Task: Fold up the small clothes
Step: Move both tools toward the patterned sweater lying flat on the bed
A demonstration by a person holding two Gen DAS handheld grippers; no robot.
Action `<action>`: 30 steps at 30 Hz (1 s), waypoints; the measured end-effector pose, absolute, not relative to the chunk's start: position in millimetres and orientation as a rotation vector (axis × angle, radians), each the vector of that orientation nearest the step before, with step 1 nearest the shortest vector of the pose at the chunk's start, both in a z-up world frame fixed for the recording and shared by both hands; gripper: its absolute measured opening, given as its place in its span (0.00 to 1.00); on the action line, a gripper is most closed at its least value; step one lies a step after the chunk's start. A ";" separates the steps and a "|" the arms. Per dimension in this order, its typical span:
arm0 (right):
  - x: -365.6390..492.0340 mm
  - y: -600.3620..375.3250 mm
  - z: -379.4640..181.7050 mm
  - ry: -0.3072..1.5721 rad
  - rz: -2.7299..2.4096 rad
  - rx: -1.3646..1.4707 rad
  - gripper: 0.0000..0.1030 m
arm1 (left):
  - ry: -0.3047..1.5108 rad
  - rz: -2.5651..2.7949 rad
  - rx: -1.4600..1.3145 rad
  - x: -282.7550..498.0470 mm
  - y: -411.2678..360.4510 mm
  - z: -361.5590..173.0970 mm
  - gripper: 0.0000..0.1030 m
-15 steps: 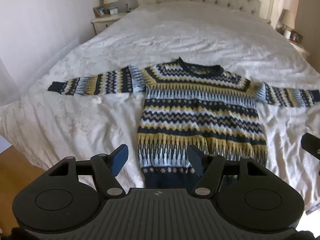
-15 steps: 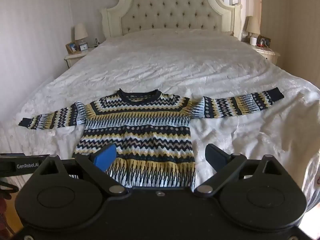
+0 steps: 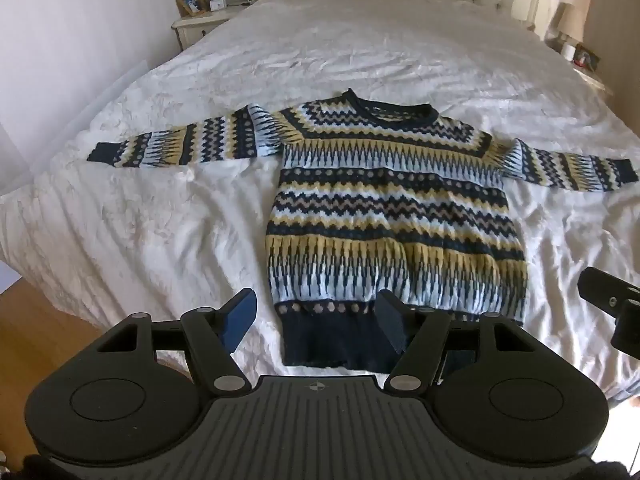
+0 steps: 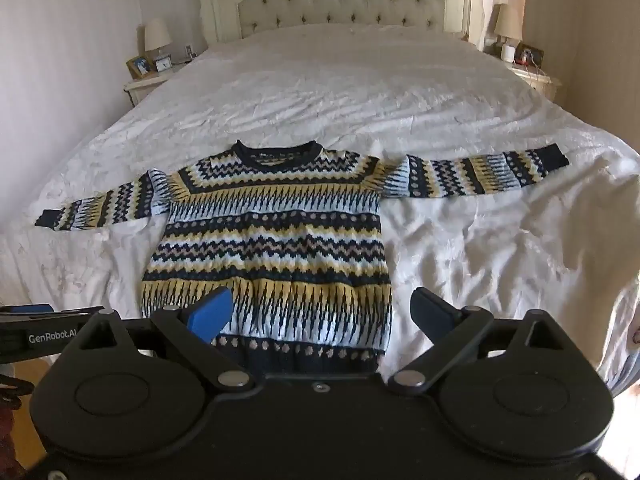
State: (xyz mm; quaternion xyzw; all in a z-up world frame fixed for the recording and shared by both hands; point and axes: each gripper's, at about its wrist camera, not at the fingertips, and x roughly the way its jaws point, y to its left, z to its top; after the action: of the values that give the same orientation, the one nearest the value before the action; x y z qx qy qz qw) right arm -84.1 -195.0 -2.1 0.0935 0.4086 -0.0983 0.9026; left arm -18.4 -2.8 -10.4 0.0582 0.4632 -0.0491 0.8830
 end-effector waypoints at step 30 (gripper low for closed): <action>-84.1 -195.3 -15.3 0.973 -0.245 0.183 0.93 | 0.993 -0.115 0.137 -21.4 -3.7 -14.7 0.63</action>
State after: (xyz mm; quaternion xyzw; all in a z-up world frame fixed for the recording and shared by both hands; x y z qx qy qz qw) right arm -84.1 -195.3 -15.3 0.0876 0.4658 -0.1173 0.8727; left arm -21.4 -3.7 -14.7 0.0657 0.4759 -0.0550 0.8753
